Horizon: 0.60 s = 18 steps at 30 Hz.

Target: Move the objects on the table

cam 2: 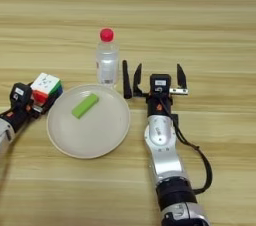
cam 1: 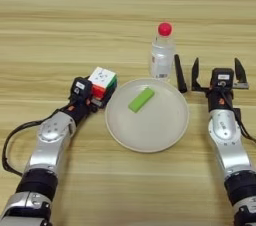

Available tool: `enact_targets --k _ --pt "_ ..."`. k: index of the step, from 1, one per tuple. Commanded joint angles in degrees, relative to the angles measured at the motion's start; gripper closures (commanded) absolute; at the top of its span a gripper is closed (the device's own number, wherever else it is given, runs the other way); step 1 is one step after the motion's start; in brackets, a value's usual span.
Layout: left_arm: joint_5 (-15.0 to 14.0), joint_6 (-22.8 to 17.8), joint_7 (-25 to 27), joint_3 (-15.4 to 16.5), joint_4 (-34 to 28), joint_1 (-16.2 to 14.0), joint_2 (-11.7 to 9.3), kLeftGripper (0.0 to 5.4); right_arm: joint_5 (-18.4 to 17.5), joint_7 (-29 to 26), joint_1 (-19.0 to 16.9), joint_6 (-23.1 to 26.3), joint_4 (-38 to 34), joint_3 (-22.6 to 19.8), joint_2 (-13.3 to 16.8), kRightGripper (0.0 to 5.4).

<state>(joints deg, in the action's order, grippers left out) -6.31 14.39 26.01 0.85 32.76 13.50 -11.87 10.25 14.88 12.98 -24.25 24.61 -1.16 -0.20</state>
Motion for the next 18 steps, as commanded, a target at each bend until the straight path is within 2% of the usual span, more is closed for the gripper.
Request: enact_targets --k 1,6,11,14,18 --pt "0.2 1.3 -0.6 0.5 0.7 0.8 0.2 1.1 0.2 0.3 0.3 0.6 0.1 0.2 -0.2 0.0" --pt "-4.0 2.5 2.5 2.0 -0.9 1.0 1.4 0.59 0.1 0.3 0.3 0.6 0.1 0.2 -0.1 0.0" --pt "-5.8 3.5 5.1 1.7 -4.5 -0.1 2.0 0.01 0.1 0.3 0.3 0.5 0.2 0.2 0.0 0.0" --pt "-6.7 4.3 5.9 1.9 -5.6 -0.4 2.4 0.01 0.1 0.2 0.3 0.5 0.3 0.2 0.1 0.0" --pt "-8.5 5.8 4.8 4.2 -5.6 0.6 3.0 0.01 0.0 0.0 0.4 0.5 0.4 0.3 0.1 0.0"
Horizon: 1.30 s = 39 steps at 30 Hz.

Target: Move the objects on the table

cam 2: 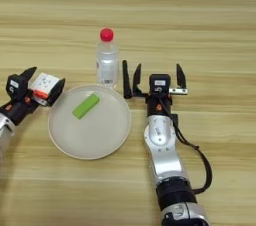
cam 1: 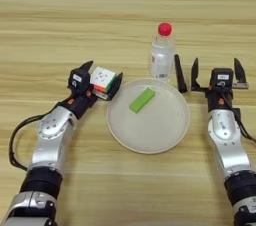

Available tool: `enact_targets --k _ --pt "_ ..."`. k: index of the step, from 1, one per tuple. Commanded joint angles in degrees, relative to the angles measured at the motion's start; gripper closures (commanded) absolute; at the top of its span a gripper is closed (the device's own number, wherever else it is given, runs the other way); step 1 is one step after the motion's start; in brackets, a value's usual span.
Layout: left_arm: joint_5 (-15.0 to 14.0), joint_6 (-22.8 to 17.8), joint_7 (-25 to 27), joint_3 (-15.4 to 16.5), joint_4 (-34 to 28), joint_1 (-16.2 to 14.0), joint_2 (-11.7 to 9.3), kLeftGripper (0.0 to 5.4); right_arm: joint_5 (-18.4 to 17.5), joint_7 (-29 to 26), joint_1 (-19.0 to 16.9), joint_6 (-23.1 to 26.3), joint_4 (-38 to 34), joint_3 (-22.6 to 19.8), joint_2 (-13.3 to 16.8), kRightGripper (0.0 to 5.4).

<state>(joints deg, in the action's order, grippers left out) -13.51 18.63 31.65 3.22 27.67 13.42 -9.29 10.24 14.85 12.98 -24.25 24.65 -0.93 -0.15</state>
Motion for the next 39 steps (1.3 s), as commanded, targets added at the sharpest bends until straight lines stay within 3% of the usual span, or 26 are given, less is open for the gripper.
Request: enact_targets --k 1,7,9,12,17,27,31,39 --pt "-1.6 2.2 -1.3 2.5 -0.4 1.0 0.5 0.01 0.0 0.0 0.4 0.5 0.3 0.1 0.1 0.0" --pt "-2.9 6.5 -7.3 8.4 2.0 4.1 0.5 0.01 -0.3 -0.6 0.3 0.6 0.1 0.1 0.2 0.0" --pt "0.9 10.2 -12.3 9.6 5.3 5.4 -0.5 0.01 -0.5 -1.4 0.1 1.0 -0.5 0.3 0.3 0.0" --pt "2.2 13.7 -17.7 12.0 11.6 7.6 -1.0 0.01 -0.5 -2.8 -0.9 1.7 -3.2 1.0 0.4 0.0" --pt "4.6 17.4 -20.4 11.4 18.6 9.5 -0.9 0.01 -1.3 -6.7 -3.8 4.1 -9.0 1.6 1.8 0.0" --pt "4.3 19.1 -20.7 10.8 20.0 9.8 0.3 0.01 -4.4 -19.3 -9.0 11.9 -21.5 6.2 4.6 0.0" --pt "4.5 19.2 -20.8 10.6 20.1 9.9 0.6 0.01 -6.3 -25.4 -8.0 16.7 -23.6 7.9 6.3 0.0" --pt "5.0 19.3 -21.2 10.4 20.5 10.0 1.0 0.01 -9.0 -30.5 0.4 22.9 -18.7 6.8 8.2 0.0"
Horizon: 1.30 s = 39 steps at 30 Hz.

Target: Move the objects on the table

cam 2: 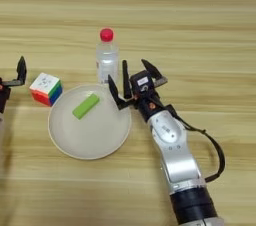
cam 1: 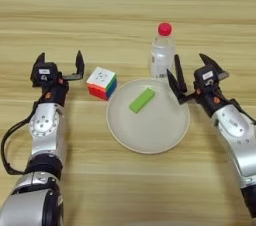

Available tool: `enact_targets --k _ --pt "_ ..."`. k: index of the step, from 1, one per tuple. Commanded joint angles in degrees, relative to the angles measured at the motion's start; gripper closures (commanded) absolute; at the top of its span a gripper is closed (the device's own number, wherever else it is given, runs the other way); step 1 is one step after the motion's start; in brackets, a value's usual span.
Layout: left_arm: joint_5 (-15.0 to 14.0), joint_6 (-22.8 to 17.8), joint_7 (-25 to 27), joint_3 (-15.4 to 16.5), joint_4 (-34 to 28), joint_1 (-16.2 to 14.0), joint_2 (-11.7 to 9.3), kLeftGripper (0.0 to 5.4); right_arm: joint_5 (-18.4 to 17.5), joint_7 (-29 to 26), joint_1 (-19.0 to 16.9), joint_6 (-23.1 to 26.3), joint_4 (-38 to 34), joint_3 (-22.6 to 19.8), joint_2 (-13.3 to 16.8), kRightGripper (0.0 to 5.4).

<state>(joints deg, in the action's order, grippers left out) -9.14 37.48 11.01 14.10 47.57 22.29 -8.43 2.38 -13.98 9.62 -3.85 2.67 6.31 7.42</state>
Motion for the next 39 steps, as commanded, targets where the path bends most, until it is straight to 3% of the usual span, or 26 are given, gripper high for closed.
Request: enact_targets --k 1,6,17,39 --pt "0.7 0.4 -0.6 -0.6 0.7 1.1 0.2 0.01 -1.2 -1.8 4.9 2.7 4.2 -0.6 0.8 0.0" --pt "0.9 0.6 -1.0 -0.9 1.1 1.3 0.3 0.01 -2.4 -3.4 8.5 4.1 7.1 -0.7 0.9 0.0" --pt "1.3 1.1 -1.6 -1.4 1.8 1.5 0.3 0.01 -5.4 -7.1 11.9 6.6 11.2 0.1 -0.9 0.0" --pt "1.2 1.6 -1.9 -1.4 2.4 1.8 0.4 0.01 -4.4 -6.5 22.7 1.2 28.6 -0.6 -3.7 0.0"
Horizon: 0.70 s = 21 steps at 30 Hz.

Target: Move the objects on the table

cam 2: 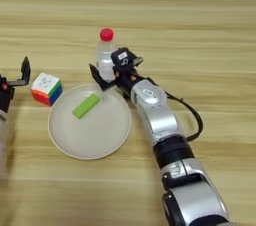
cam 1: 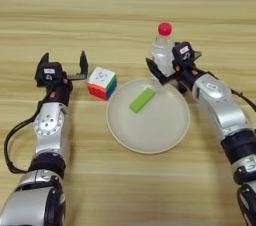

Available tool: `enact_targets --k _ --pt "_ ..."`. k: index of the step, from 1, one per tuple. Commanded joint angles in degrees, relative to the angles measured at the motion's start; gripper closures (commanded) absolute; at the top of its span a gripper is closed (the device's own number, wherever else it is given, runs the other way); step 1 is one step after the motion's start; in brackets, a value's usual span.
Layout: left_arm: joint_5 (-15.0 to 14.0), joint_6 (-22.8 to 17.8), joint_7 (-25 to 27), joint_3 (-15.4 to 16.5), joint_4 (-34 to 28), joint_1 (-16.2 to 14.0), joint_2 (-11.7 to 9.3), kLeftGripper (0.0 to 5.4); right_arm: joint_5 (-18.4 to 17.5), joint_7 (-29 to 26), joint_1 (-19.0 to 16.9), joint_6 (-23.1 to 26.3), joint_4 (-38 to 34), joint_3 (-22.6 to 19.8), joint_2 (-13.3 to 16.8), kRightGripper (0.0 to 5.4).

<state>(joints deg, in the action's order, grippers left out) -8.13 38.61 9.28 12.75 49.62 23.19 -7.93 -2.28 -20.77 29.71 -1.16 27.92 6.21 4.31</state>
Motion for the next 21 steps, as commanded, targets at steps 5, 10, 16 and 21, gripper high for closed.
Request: enact_targets --k 5,10,16,21 --pt "0.2 0.5 -0.1 -0.1 0.2 0.8 -0.2 0.01 0.2 1.0 5.5 -4.0 9.2 -1.4 -0.9 0.0" --pt "0.1 0.5 -0.1 0.0 0.1 0.7 -0.2 0.01 0.5 1.1 6.8 -5.8 12.5 -1.8 -1.2 0.0" --pt "0.1 0.5 -0.1 0.0 0.1 0.7 -0.2 0.0 0.5 1.5 7.9 -7.4 14.7 -2.2 -1.6 0.42" --pt "0.0 0.6 -0.1 0.1 0.1 0.7 -0.2 0.0 0.4 2.2 9.1 -8.6 17.3 -3.1 -1.6 1.27"
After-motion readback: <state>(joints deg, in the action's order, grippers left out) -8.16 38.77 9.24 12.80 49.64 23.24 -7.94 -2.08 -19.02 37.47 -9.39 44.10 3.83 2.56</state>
